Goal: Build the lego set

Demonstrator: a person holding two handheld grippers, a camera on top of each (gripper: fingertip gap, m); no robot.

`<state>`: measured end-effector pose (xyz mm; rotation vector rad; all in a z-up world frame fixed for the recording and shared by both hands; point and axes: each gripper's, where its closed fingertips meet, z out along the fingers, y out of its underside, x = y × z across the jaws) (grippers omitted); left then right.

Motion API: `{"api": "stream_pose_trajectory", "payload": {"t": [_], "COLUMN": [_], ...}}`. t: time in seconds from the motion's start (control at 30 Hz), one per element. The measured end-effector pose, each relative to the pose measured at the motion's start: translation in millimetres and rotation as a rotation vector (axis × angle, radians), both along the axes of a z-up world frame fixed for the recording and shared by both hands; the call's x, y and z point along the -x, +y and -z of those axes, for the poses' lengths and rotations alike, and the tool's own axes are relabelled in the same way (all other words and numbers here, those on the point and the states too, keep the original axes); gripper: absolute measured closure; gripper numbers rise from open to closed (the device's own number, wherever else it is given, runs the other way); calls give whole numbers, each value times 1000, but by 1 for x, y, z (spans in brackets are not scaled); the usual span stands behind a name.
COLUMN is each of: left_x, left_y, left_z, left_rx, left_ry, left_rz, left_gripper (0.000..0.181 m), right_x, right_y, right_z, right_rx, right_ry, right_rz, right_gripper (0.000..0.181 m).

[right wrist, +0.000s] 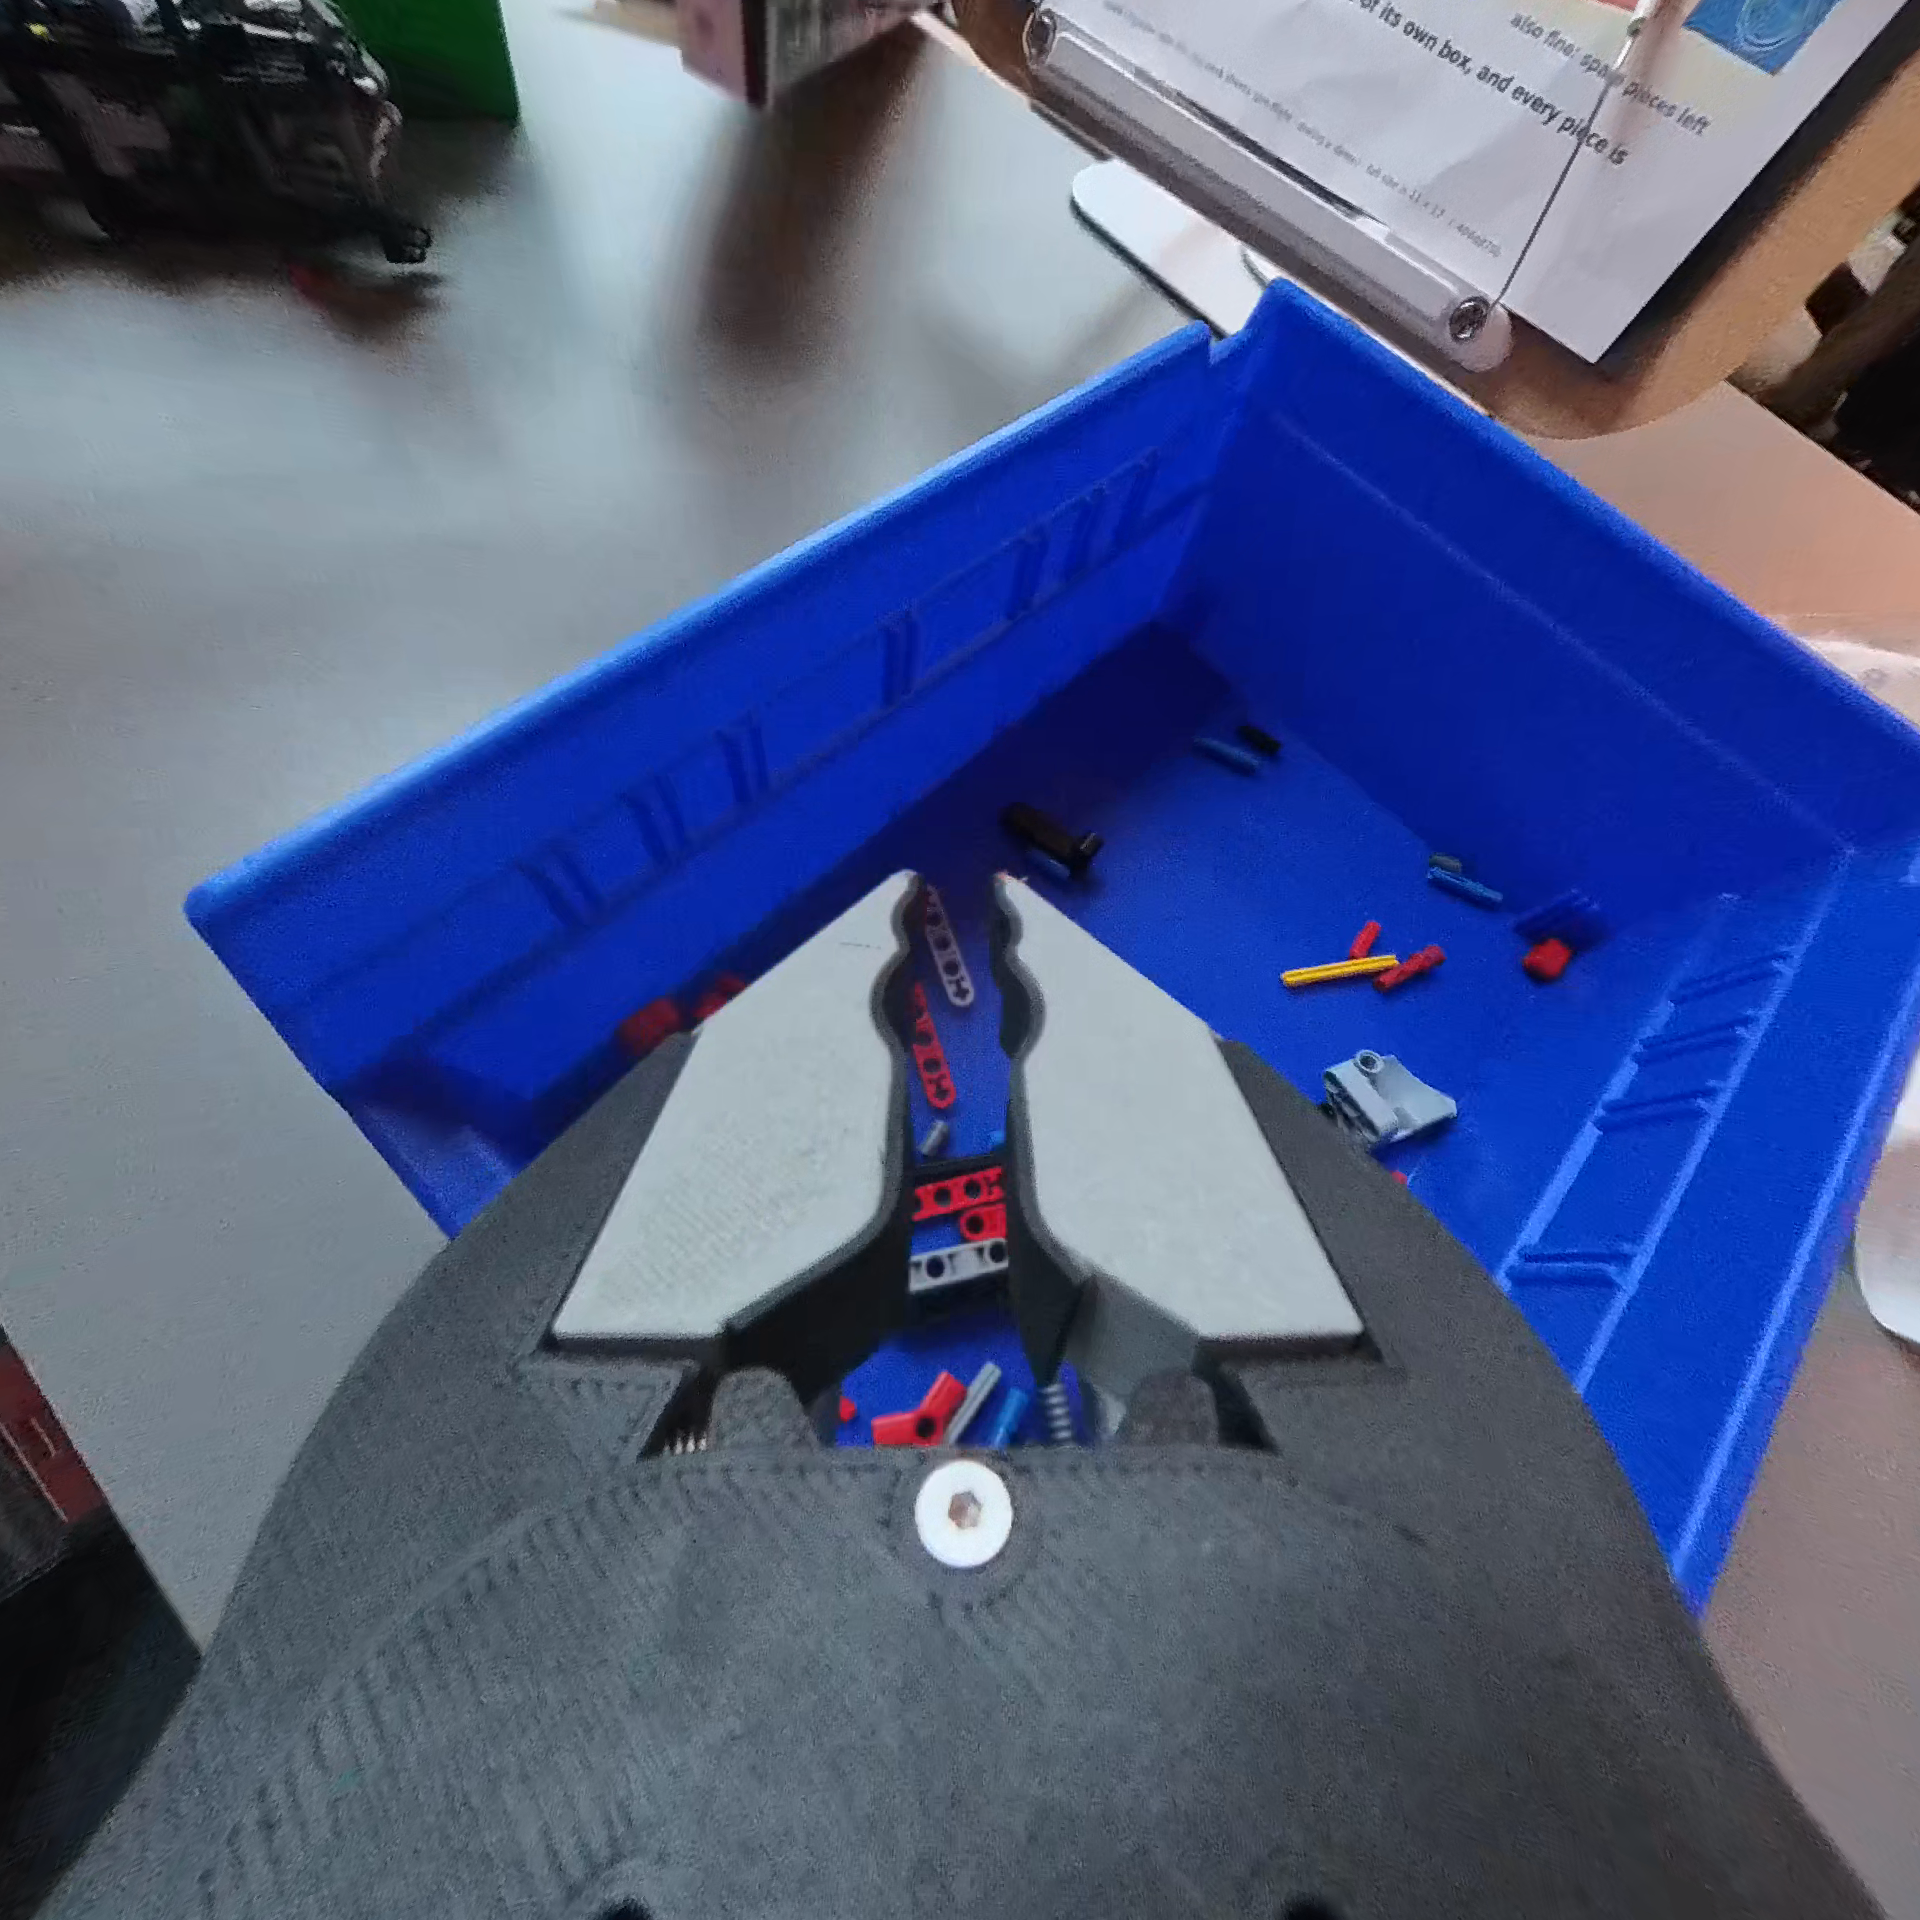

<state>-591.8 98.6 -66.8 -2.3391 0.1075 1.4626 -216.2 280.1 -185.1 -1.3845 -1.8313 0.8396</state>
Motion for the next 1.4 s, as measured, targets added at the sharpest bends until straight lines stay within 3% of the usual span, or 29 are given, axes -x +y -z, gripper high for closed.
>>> {"api": "stream_pose_trajectory", "payload": {"t": [0.3,0.43,0.53,0.67,0.73,0.8,0.87,0.9,1.03,1.1,1.17,1.33,1.4], "left_x": [4,-24,-45,-49,-38,-30,-39,-48,-84,-115,-147,-211,-224], "left_y": [-5,-4,0,6,1,-6,-12,-15,-53,-85,-118,-182,-204], "left_z": [-30,5,35,51,66,74,74,70,30,28,40,101,131], "left_rx": [-99,-86,-65,-71,-32,-3,-16,-47,-253,-308,-338,-432,-462], "left_ry": [-78,-296,-412,-415,-414,-386,-446,-502,-584,-654,-691,-813,-881], "left_rz": [-39,-2,26,40,-19,-64,-65,-56,-30,-13,13,18,-30], "left_gripper": [181,177,170,168,162,138,135,136,104,94,96,120,118], "right_x": [-9,-16,-18,-14,-11,-8,-6,-6,-1,11,32,132,178], "right_y": [-9,-41,-52,-70,-93,-113,-134,-147,-207,-237,-263,-288,-289], "right_z": [-5,-19,-29,-42,-46,-43,-41,-42,-45,-36,-22,-4,-5], "right_rx": [13,85,112,113,105,64,36,45,165,205,233,212,171], "right_ry": [16,48,62,83,80,63,59,61,84,73,30,25,52], "right_rz": [-14,-100,-124,-137,-178,-204,-229,-253,-359,-401,-427,-371,-334], "right_gripper": [170,149,149,154,154,152,149,147,142,139,134,125,126]}}
